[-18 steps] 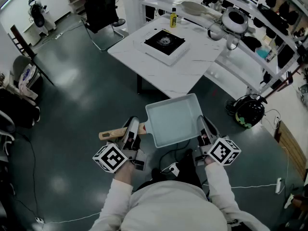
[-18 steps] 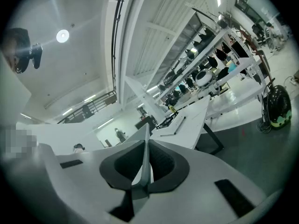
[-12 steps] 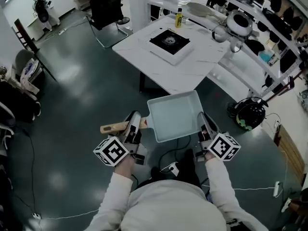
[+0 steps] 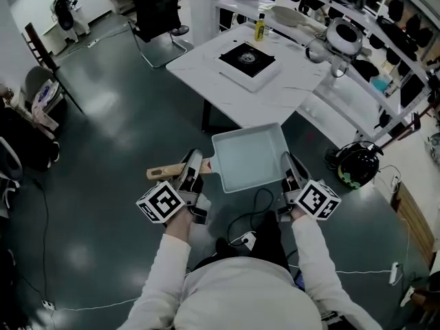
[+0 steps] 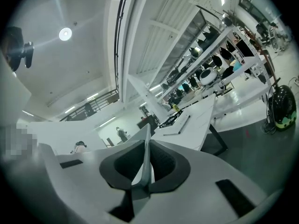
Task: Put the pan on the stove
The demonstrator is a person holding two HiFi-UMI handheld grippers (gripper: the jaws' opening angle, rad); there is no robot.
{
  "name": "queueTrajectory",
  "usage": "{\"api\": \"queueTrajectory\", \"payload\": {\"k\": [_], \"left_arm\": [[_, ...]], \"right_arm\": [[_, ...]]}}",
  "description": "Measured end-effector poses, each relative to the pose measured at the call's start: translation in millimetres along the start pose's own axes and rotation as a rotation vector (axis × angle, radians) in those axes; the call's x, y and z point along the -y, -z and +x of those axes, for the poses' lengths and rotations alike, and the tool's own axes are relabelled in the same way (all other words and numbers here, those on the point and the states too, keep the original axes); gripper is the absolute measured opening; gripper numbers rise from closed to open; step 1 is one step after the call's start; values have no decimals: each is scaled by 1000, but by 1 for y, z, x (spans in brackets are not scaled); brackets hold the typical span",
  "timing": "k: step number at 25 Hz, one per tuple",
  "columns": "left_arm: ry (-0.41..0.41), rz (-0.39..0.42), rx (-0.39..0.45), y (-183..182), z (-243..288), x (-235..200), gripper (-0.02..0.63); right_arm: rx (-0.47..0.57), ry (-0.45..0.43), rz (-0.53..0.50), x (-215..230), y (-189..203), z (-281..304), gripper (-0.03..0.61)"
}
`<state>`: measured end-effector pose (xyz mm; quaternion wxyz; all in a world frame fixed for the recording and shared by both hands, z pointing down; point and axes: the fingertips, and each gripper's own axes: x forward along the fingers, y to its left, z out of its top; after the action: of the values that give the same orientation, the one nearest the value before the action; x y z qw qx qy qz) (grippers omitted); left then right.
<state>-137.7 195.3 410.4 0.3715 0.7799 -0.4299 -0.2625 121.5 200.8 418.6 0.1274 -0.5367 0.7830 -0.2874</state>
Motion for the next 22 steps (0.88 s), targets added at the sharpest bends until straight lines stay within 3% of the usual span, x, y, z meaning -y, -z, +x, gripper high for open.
{"api": "queueTrajectory", "payload": {"k": [10,22], "left_arm": [[-10,-6,9,-11,3,-8,86],[-21,0,8,-22,81,-44,86]], "right_arm": [[-24,-29,2,-7,0,18,51],[-38,-39,27,39,-15,94,51]]}}
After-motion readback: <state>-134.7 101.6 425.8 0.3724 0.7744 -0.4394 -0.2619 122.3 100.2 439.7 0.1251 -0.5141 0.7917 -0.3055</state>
